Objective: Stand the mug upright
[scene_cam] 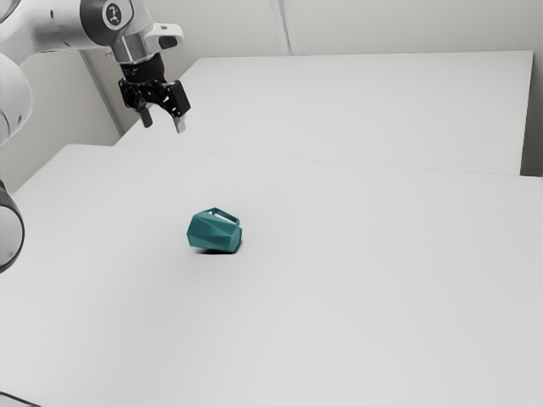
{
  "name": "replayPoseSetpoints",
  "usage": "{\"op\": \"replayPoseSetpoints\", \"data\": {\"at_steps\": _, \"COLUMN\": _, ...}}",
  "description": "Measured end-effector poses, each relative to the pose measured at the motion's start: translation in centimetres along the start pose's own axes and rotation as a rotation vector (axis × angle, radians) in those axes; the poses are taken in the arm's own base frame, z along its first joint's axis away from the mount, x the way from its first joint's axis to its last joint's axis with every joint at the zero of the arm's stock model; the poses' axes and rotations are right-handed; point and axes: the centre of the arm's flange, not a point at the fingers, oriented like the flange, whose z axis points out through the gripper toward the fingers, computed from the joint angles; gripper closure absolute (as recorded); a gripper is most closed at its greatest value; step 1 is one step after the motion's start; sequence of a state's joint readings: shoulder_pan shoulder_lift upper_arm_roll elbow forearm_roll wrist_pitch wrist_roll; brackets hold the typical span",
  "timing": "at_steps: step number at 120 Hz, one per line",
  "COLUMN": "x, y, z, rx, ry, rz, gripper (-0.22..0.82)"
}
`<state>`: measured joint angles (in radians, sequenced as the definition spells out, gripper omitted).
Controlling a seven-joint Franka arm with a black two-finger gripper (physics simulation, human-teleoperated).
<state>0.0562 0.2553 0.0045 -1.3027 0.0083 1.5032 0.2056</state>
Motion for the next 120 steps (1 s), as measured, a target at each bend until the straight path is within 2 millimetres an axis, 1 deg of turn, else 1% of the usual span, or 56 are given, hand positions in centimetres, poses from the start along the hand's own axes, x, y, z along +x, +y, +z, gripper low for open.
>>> {"op": "replayPoseSetpoints", "data": {"at_steps": 49, "x": -0.1, "y": 0.0, "z": 0.3, "rx": -0.018, "ry": -0.008, "rz": -0.02, "gripper": 0.0}}
{"op": "replayPoseSetpoints", "data": {"at_steps": 55, "x": -0.2, "y": -0.9, "z": 0.3, "rx": -0.05, "ry": -0.002, "rz": -0.039, "gripper": 0.0}}
{"op": "replayPoseSetpoints", "data": {"at_steps": 65, "x": -0.8, "y": -3.3, "z": 0.4, "rx": -0.104, "ry": 0.01, "rz": -0.071, "gripper": 0.0}}
{"op": "replayPoseSetpoints", "data": {"at_steps": 75, "x": -1.6, "y": -7.2, "z": 1.3, "rx": -0.186, "ry": 0.024, "rz": -0.12, "gripper": 0.0}}
{"op": "replayPoseSetpoints", "data": {"at_steps": 83, "x": -1.7, "y": -10.2, "z": 3.2, "rx": -0.269, "ry": 0.027, "rz": -0.149, "gripper": 0.0}}
{"op": "replayPoseSetpoints", "data": {"at_steps": 95, "x": -1.1, "y": -13.9, "z": 7.7, "rx": -0.382, "ry": 0.012, "rz": -0.173, "gripper": 0.0}}
{"op": "replayPoseSetpoints", "data": {"at_steps": 99, "x": -1.1, "y": -14.9, "z": 8.9, "rx": -0.416, "ry": 0.012, "rz": -0.178, "gripper": 0.0}}
{"op": "replayPoseSetpoints", "data": {"at_steps": 104, "x": -1.0, "y": -15.5, "z": 9.8, "rx": -0.449, "ry": 0.021, "rz": -0.173, "gripper": 0.0}}
{"op": "replayPoseSetpoints", "data": {"at_steps": 107, "x": -1.0, "y": -15.7, "z": 10.8, "rx": -0.47, "ry": 0.019, "rz": -0.171, "gripper": 0.0}}
{"op": "replayPoseSetpoints", "data": {"at_steps": 120, "x": -1.2, "y": -15.4, "z": 14.6, "rx": -0.548, "ry": 0.006, "rz": -0.152, "gripper": 0.0}}
